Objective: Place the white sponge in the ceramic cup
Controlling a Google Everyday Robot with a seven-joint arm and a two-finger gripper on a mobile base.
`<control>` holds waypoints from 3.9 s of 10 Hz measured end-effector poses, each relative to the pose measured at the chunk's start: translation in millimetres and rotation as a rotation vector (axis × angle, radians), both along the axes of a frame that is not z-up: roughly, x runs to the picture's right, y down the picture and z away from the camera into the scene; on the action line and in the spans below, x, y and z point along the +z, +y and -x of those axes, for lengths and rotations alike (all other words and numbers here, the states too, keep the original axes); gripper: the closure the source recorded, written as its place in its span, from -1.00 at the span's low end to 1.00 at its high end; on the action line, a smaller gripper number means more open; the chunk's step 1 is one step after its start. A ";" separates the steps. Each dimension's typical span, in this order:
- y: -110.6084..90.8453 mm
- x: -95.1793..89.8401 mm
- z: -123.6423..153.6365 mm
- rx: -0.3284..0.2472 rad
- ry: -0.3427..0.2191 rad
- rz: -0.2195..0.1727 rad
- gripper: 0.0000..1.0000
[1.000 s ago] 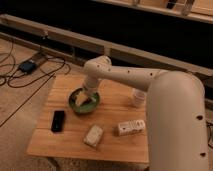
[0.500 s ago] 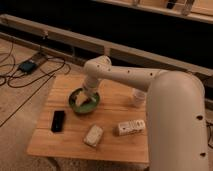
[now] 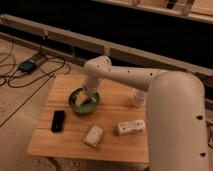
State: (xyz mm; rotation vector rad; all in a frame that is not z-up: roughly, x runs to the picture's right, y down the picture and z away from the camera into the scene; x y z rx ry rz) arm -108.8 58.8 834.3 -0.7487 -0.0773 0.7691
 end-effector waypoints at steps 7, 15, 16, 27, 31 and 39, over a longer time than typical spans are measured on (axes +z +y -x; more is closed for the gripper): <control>-0.2 -0.1 0.1 -0.001 0.000 0.001 -0.60; 70.4 -36.1 -27.6 -0.084 0.219 0.051 -0.60; 83.3 -44.3 -25.0 -0.064 0.240 0.060 -0.60; 179.3 -16.0 -40.2 0.024 0.417 0.105 -0.60; 190.3 -0.5 -34.2 0.020 0.438 0.139 -0.33; 164.9 -19.2 -43.4 0.075 0.479 0.147 1.00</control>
